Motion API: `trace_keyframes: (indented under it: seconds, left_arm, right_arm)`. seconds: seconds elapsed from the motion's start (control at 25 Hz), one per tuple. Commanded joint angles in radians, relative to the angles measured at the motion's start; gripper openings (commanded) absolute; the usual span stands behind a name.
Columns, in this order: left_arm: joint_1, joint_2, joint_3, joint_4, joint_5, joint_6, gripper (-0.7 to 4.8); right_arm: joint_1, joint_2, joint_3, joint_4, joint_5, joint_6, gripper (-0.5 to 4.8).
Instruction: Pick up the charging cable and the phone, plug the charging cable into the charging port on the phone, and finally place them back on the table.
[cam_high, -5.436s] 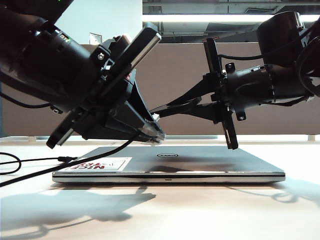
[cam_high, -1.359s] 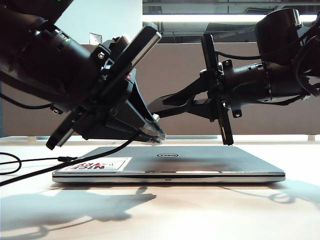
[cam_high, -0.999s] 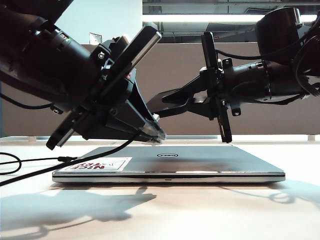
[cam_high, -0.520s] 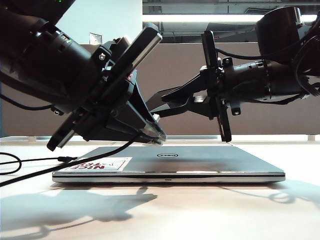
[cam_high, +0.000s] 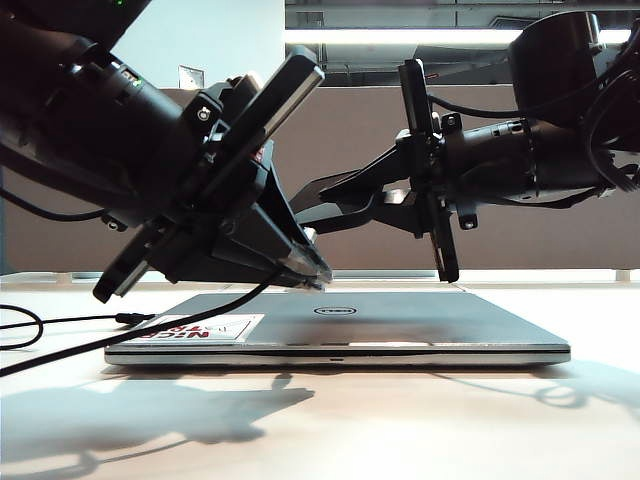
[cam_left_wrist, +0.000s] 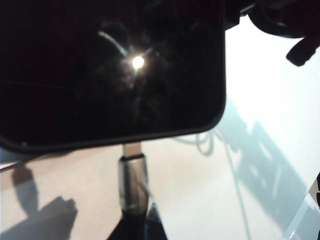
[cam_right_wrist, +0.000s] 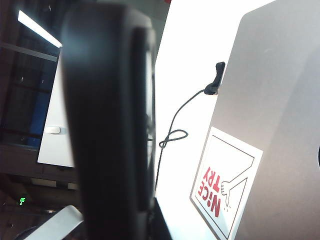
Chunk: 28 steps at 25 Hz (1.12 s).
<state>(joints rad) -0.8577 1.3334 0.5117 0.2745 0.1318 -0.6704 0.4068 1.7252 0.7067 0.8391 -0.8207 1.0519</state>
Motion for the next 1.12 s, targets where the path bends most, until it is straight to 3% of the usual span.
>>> trace_keyframes:
  seconds: [0.04,1.12]
  left_arm:
    - [-0.002,-0.003,0.002,0.042,-0.004,0.003,-0.06]
    - [-0.002,-0.003,0.002,0.047,-0.004,0.005,0.08]
  right_arm:
    - [0.006,-0.008,0.006,0.028,-0.047,-0.01,-0.06]
    - [0.004,-0.008,0.006,0.026,-0.042,-0.037,-0.06]
